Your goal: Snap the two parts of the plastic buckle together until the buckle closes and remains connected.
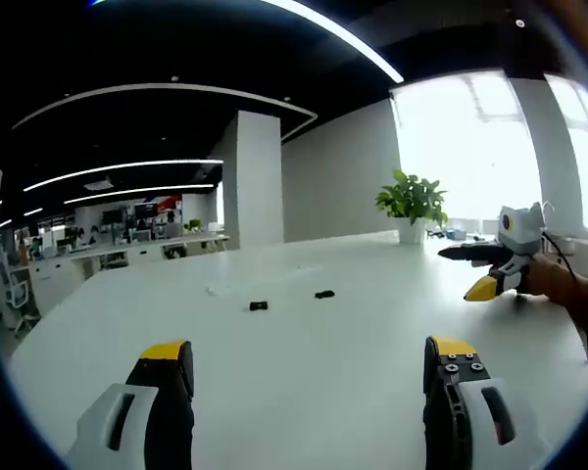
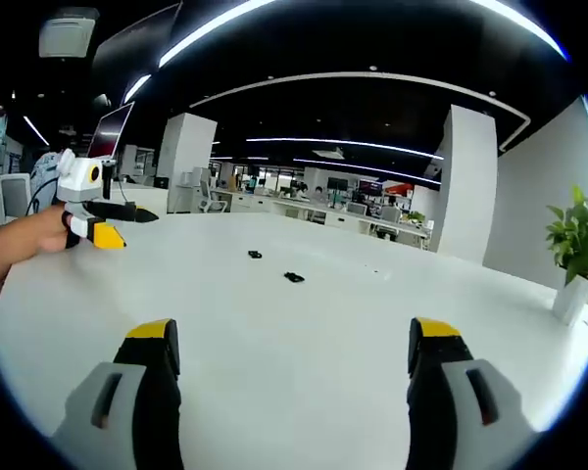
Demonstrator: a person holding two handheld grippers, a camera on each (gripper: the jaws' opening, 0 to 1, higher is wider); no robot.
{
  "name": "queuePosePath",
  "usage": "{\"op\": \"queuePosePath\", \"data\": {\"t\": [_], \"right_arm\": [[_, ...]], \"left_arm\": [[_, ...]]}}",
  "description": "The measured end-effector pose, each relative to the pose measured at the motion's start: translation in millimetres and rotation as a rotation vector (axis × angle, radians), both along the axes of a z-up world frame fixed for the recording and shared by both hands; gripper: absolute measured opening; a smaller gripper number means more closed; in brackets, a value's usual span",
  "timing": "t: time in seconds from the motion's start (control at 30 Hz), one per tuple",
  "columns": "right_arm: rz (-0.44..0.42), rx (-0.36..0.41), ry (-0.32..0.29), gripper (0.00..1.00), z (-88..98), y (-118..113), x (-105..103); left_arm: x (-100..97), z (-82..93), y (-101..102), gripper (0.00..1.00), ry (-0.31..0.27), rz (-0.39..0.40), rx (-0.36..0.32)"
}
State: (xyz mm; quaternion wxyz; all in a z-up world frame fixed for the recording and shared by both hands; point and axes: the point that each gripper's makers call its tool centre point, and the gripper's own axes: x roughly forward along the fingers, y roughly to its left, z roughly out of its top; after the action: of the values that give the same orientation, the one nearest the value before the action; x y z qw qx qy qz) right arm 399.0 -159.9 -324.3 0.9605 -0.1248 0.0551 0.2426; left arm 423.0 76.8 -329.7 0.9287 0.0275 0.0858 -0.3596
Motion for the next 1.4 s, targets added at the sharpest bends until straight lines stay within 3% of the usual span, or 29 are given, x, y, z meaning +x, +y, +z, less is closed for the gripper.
{"op": "queuePosePath", "data": {"t": [1.17,1.4], "right_arm": [[-0.011,-0.043,-0.022,0.95,1.9,1,0],[0.003,-0.064,0.004,0.96,-5.7,5,-2]], "left_arm": [[2.8,7.7,1,0.99,-0.056,-0.011,-0.026],[3.6,5.8,3,0.99,-0.041,-0.004,-0.023]]}}
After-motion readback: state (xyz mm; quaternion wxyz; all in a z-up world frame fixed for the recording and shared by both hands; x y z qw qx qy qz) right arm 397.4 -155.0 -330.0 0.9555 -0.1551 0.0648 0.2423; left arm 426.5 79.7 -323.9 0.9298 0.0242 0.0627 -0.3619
